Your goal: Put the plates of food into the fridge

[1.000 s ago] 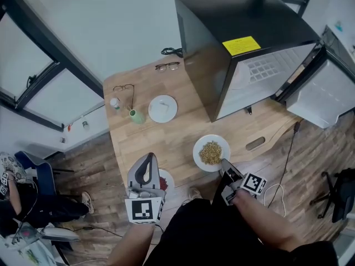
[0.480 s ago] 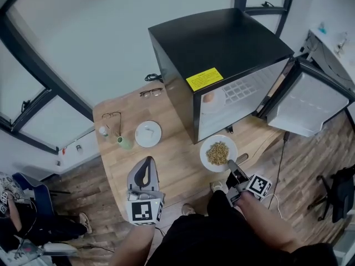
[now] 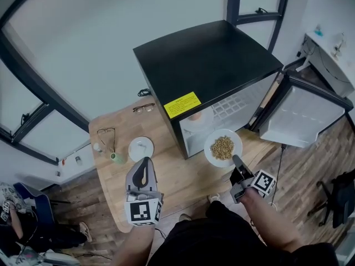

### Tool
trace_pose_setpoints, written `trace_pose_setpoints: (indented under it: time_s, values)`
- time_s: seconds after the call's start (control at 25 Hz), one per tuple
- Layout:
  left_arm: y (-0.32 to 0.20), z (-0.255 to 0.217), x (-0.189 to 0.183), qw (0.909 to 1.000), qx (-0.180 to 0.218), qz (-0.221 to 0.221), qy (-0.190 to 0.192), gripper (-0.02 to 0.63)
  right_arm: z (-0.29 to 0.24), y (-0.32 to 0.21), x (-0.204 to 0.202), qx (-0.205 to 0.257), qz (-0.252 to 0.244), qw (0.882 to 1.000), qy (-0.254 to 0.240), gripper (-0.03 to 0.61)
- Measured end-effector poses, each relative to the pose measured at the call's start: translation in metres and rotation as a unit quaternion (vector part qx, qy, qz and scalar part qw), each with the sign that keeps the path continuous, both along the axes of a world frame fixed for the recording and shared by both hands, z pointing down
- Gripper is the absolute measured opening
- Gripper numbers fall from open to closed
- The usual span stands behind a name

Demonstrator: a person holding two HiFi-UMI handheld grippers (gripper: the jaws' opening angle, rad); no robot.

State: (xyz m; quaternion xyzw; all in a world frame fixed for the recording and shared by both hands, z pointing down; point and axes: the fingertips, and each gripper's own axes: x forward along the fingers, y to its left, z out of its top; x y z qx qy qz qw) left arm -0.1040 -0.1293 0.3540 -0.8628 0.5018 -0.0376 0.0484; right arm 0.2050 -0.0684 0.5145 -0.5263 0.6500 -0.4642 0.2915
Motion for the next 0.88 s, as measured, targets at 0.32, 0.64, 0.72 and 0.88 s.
trace_pose_setpoints:
  time_s: [0.32,0.64,0.72,0.88]
  values:
    - [-0.027,-0.012,0.026,0.9998,0.009,-0.017,-0.003,0.003,-0.021,-0.045,0.051,0.015,0.016,1.0,0.009,0.031]
    - [-0.042,-0.013,0.04,0.9991,0.009,-0.042,-0.006,0.003,-0.037,-0.091,0.084,0.017,0.025,1.0,0.004,0.032]
    - [-0.045,-0.012,0.041,0.9987,0.009,-0.049,-0.005,0.003,-0.039,-0.102,0.089,0.015,0.024,1.0,0.005,0.032]
    - [-0.049,-0.01,0.044,0.9977,0.011,-0.066,-0.01,0.003,-0.039,-0.125,0.097,0.014,0.014,1.0,0.016,0.032]
